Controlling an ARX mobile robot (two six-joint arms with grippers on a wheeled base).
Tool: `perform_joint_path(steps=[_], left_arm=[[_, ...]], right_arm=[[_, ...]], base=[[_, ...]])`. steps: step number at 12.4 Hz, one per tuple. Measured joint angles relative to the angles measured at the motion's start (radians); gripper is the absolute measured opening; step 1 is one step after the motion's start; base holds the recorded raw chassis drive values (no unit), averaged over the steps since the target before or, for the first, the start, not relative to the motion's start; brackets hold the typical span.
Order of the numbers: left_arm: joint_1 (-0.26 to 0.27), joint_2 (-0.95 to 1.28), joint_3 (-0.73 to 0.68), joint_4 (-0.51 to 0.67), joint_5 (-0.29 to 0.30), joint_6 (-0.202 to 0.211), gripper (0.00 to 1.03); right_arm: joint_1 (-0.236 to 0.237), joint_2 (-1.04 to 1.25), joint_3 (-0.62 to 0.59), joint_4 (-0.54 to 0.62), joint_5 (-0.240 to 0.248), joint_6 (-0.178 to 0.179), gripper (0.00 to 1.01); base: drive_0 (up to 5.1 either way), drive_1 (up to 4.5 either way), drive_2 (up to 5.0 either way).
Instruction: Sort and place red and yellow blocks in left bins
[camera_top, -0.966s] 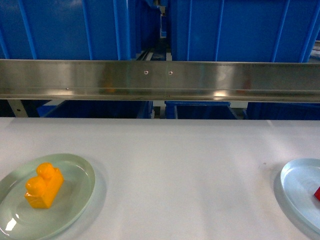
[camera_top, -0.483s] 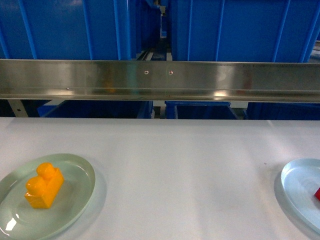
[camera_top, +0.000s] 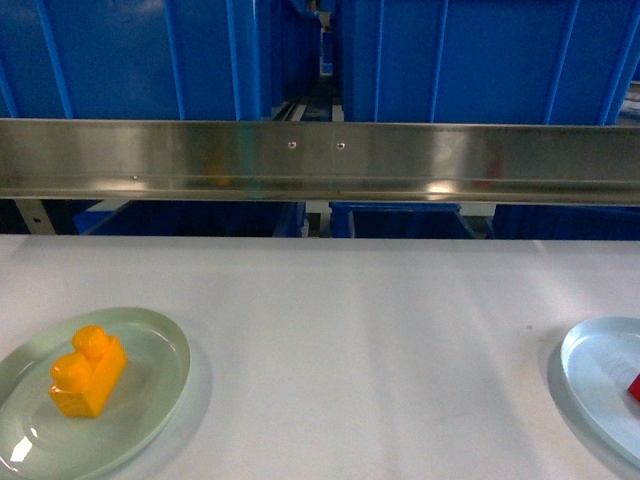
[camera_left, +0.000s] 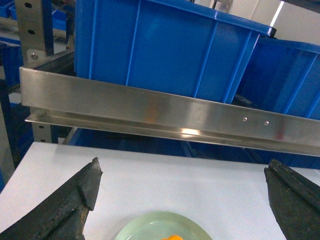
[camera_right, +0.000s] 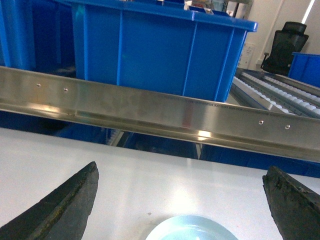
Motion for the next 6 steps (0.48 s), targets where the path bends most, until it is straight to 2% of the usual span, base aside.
perform_joint_path(steps=[2, 5, 6], left_arm=[[-0.078, 0.142, 0.089, 0.039, -0.049, 0.036, 0.98], [-0.08, 0.14, 0.088, 0.039, -0.053, 0.052, 0.98], [-0.08, 0.14, 0.088, 0.039, -0.053, 0.052, 0.98]], right_arm=[[-0.048, 0.244, 0.092, 0.105, -0.019, -0.03, 0.98], [-0.139, 0.514, 0.233, 0.043, -0.088, -0.047, 0.98], [-0.161, 0.575, 0.256, 0.059, -0.09, -0.056, 0.98]], base=[[0.0, 0.0, 0.0], [0.0, 0.0, 0.0], [0.0, 0.0, 0.0]])
